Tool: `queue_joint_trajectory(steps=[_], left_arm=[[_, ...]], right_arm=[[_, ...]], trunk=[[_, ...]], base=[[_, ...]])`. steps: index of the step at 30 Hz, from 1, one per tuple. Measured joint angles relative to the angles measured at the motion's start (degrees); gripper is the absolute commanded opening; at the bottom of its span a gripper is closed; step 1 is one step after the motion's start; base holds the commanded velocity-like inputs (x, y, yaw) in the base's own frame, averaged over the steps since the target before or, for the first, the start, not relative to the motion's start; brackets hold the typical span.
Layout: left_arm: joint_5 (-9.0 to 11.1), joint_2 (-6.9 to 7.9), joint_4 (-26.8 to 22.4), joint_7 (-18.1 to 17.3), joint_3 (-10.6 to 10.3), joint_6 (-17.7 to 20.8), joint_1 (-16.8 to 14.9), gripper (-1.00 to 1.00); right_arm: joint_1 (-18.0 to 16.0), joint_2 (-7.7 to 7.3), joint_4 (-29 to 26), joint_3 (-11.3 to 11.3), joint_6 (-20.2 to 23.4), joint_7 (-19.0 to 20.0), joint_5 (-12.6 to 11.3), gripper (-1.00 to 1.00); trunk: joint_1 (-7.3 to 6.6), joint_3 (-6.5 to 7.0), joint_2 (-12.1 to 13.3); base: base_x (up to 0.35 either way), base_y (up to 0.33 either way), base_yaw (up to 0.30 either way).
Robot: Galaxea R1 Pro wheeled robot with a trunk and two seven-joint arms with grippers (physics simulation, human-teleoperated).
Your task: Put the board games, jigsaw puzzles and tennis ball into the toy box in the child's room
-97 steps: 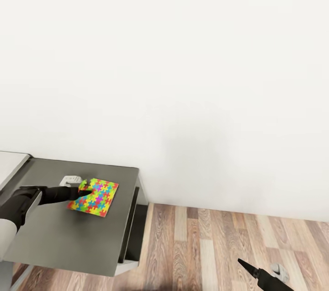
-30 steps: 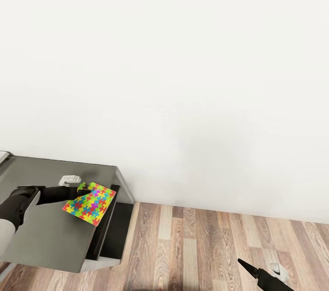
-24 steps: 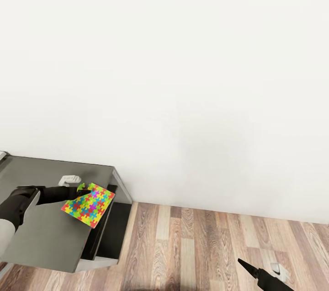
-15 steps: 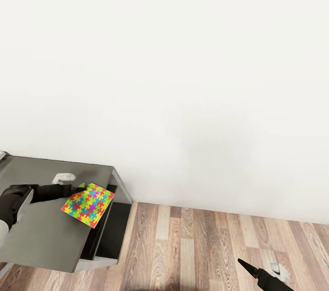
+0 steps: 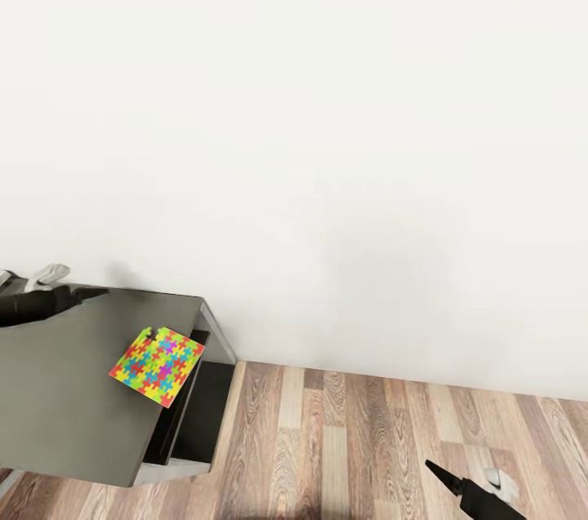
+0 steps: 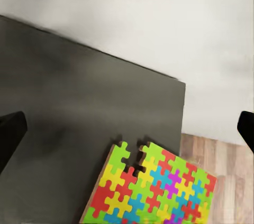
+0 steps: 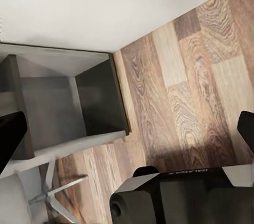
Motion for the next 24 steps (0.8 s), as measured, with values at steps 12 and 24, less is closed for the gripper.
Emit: queue_joint_trajectory(steps=[12,24], left_arm=[[-0.4,3.97,-1.3,-33.2,0.6,2.7,2.1,1.0],[2.5,1.72,-1.5,-33.2,0.8,2.4,10.4,1.0]], right_arm=[[0.0,-0.04,-0.2,-0.1,-0.7,8.1,-0.6,1.0],[-2.6,0.83,-1.9,0.1,2.0,21.5,-0.2,1.0]], trunk=[[0.01,-0.01,0.0],[0.01,-0.01,0.0]], base=[[0.0,0.0,0.0],[0.0,0.0,0.0]])
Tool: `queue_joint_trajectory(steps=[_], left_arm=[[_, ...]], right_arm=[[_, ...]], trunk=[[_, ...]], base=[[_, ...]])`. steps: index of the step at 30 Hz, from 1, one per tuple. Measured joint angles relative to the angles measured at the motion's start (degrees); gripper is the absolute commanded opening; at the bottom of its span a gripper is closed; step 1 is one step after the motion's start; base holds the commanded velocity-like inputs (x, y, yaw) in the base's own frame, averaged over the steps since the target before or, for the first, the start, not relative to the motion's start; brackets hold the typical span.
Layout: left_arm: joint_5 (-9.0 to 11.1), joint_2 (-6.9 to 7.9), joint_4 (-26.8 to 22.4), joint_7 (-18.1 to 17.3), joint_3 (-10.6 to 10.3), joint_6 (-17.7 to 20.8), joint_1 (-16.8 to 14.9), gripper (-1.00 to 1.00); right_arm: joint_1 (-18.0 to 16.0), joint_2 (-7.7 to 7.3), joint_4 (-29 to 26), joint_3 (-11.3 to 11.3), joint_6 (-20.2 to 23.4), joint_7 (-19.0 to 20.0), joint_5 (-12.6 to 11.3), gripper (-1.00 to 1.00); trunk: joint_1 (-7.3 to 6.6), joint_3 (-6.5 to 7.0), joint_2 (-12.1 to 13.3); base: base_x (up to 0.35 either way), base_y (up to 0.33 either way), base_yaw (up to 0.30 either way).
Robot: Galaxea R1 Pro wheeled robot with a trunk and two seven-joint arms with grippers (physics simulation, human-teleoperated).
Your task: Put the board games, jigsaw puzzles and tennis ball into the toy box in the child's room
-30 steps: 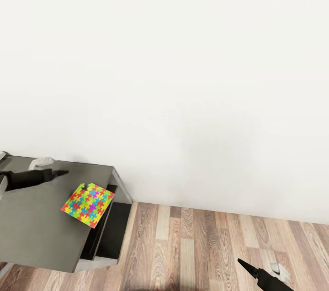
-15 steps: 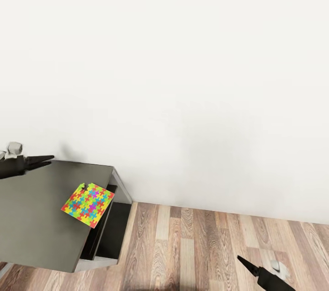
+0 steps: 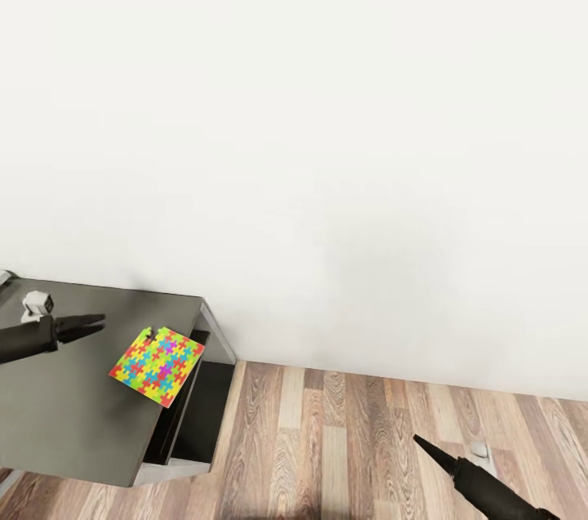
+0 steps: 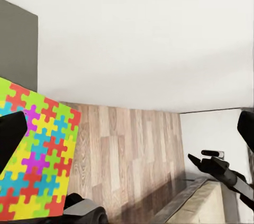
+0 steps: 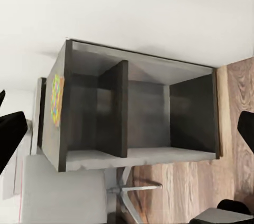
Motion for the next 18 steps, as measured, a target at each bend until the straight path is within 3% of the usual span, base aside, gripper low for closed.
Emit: queue_joint_trajectory(steps=[5,12,16,17,18], left_arm=[[4.4,-1.31,-0.3,0.0,-0.1,-0.1,3.1,1.0],[7.0,-1.83,-2.0,0.0,0.1,-1.0,6.7,1.0],[11.1,-1.87,-5.1,0.0,-0.1,-0.8,7.4,1.0],[13.9,-1.89,-6.3,0.0,-1.3,-0.7,7.9,1.0],[14.5,-1.89,-6.6,0.0,-2.1,-0.7,8.0,1.0]], right_arm=[[-1.7,0.37,-0.9,0.6,1.0,0.3,0.0,1.0],[-4.9,0.51,-1.8,1.1,1.4,0.5,-0.5,1.0],[-7.4,0.96,-2.1,1.2,2.6,0.5,-0.5,1.0],[-8.3,2.46,-2.2,1.3,3.4,0.5,-0.2,1.0],[-8.6,3.23,-2.2,1.3,3.6,0.5,-0.1,1.0]], trunk=[[0.0,0.0,0.0],[0.0,0.0,0.0],[0.0,0.0,0.0],[0.0,0.0,0.0],[0.0,0.0,0.0]], base=[[0.0,0.0,0.0],[0.0,0.0,0.0],[0.0,0.0,0.0],[0.0,0.0,0.0],[0.0,0.0,0.0]])
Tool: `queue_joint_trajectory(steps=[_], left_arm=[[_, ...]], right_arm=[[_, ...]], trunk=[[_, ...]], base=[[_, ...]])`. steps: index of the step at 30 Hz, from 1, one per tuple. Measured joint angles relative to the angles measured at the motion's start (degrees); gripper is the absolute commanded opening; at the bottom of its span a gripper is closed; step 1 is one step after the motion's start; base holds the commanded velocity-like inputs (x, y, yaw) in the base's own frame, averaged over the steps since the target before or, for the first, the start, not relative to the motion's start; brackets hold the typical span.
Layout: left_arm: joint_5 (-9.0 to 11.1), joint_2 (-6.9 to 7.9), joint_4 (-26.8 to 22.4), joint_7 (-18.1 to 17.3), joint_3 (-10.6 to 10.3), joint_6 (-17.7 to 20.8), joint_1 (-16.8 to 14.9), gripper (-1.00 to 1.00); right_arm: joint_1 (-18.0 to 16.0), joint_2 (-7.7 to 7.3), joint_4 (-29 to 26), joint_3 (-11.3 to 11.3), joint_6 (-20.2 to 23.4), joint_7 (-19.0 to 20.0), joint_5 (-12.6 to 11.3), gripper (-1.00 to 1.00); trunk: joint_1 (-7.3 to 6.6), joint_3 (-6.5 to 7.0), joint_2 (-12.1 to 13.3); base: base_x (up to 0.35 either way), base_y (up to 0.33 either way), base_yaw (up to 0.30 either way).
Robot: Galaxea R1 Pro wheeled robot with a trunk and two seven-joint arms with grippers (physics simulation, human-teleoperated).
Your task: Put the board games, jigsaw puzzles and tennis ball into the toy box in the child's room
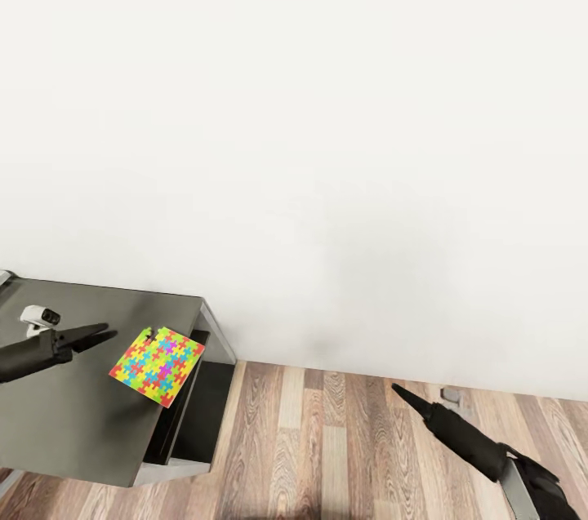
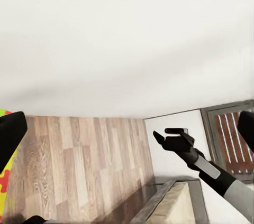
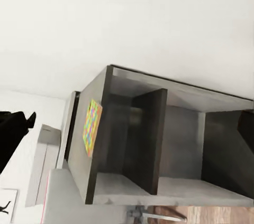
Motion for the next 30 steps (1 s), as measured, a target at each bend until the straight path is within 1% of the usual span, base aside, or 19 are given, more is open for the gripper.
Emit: queue_joint_trajectory(steps=[2,3,7,9,11,13,16,19,21,27,30], left_arm=[[0.5,0.0,-0.3,0.0,-0.8,0.0,0.1,1.0],[0.6,0.0,-0.3,0.0,-1.0,0.0,0.1,1.0],[0.9,0.0,-0.7,0.0,-1.4,0.0,0.1,1.0],[1.1,0.0,-1.1,0.0,-1.5,0.0,0.1,1.0],[1.1,-0.02,-1.5,0.0,-1.6,0.0,0.2,1.0],[1.2,-0.05,-1.7,0.0,-1.7,0.0,0.3,1.0],[1.2,-0.38,-1.8,0.0,-1.7,0.0,0.3,1.0],[1.2,-0.66,-2.1,0.0,-1.6,0.0,0.3,1.0],[1.2,-0.82,-2.3,0.0,-1.7,0.0,0.3,1.0],[1.2,-1.31,-2.4,0.0,-1.6,0.0,0.4,1.0],[1.1,-1.39,-2.4,0.0,-1.6,0.0,0.4,1.0]], right_arm=[[-0.4,0.9,0.0,0.2,0.1,-0.1,0.1,1.0],[-0.6,1.12,0.0,0.3,0.2,-0.2,0.1,1.0],[-3.1,1.93,0.1,0.8,0.5,-0.9,0.2,1.0],[-4.7,2.38,0.3,1.4,1.4,-1.6,0.1,1.0],[-5.9,3.08,0.5,2.1,4.8,-2.3,0.2,1.0],[-6.5,3.7,0.6,2.5,7.2,-3.2,0.3,1.0],[-6.9,4.67,0.6,3.1,9.0,-6.4,0.4,1.0],[-7.0,5.12,0.6,3.4,9.6,-9.0,0.3,1.0],[-7.1,5.28,0.6,3.5,9.8,-9.8,0.3,1.0],[-7.1,5.29,0.6,3.6,9.9,-10.1,0.3,1.0],[-7.1,5.33,0.6,3.6,9.9,-10.2,0.3,1.0]], trunk=[[0.0,0.0,0.0],[0.0,0.0,0.0],[0.0,0.0,0.0],[0.0,0.0,0.0],[0.0,0.0,0.0],[0.0,0.0,0.0],[0.0,0.0,0.0],[0.01,0.0,0.0],[0.0,0.0,0.0],[0.0,0.0,0.0],[0.0,0.0,0.0]], base=[[0.0,0.0,0.0],[0.0,0.0,0.0],[0.0,0.0,0.0],[0.0,0.0,0.0],[0.0,0.0,0.0],[0.0,0.0,0.0],[-0.018,0.006,0.0],[-0.067,0.063,0.0],[-0.032,0.034,0.0],[-0.01,0.017,0.0],[-0.002,0.131,0.0]])
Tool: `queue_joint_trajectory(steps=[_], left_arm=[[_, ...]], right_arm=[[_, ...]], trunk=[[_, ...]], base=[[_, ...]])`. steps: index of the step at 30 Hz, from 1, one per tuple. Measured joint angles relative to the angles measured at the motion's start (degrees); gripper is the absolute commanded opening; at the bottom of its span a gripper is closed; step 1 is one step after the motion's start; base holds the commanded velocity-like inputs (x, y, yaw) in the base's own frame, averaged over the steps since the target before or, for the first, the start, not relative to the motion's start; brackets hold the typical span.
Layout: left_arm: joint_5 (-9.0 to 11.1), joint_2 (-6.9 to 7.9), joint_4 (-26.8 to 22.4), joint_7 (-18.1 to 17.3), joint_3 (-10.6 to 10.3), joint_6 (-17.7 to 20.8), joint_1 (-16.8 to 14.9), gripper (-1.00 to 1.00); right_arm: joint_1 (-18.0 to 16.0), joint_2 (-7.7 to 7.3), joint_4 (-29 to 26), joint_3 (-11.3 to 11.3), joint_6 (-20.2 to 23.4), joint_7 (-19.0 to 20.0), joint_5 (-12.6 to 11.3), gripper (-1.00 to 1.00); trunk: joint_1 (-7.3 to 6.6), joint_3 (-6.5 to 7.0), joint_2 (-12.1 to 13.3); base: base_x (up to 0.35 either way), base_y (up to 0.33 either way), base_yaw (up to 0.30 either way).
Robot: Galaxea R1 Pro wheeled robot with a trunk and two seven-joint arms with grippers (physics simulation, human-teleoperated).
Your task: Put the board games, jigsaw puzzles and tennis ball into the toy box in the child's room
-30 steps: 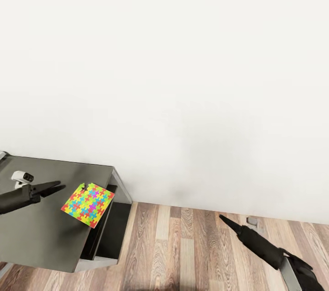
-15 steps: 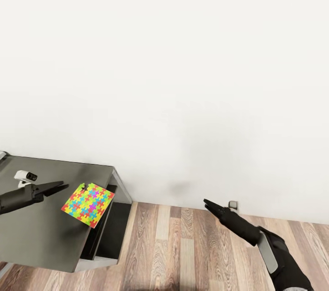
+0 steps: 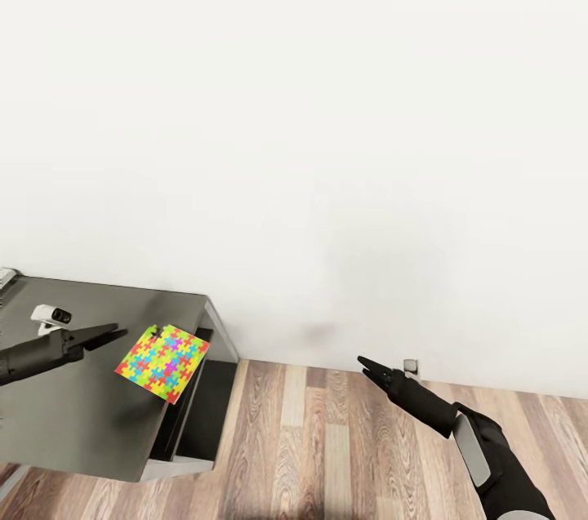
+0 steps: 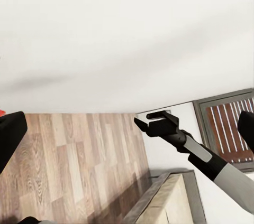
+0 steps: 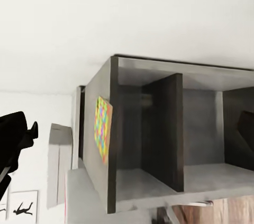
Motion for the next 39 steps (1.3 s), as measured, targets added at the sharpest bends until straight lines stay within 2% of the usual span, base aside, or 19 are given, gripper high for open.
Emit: queue_joint_trajectory(steps=[8,17,25,32,39], left_arm=[[0.0,-0.06,-0.1,0.0,-0.1,-0.1,0.1,1.0],[0.0,-0.1,-0.1,0.0,0.0,-0.3,0.1,1.0],[0.0,-0.05,-0.1,0.0,0.0,-0.4,0.2,1.0],[0.0,-0.02,-0.2,0.0,0.0,-0.4,0.2,1.0],[0.0,-0.02,-0.2,0.0,0.0,-0.5,0.3,1.0]], right_arm=[[0.0,0.05,-0.1,0.1,-0.3,0.1,0.1,1.0],[0.0,0.05,-0.3,0.2,-3.7,0.6,0.1,1.0],[0.0,0.03,-0.5,0.3,-4.0,0.7,0.1,1.0],[0.0,-0.03,-0.5,3.9,-4.1,0.7,0.1,1.0],[0.0,-0.04,-0.5,4.9,-4.1,0.7,0.1,1.0]], trunk=[[0.0,0.35,0.0],[0.0,0.5,0.0],[0.0,0.51,0.0],[0.0,0.54,0.0],[0.0,1.03,0.0]], base=[[0.0,0.075,0.0],[0.01,0.005,0.0],[0.024,0.001,0.0],[0.002,0.156,0.0],[0.0,0.057,0.0]])
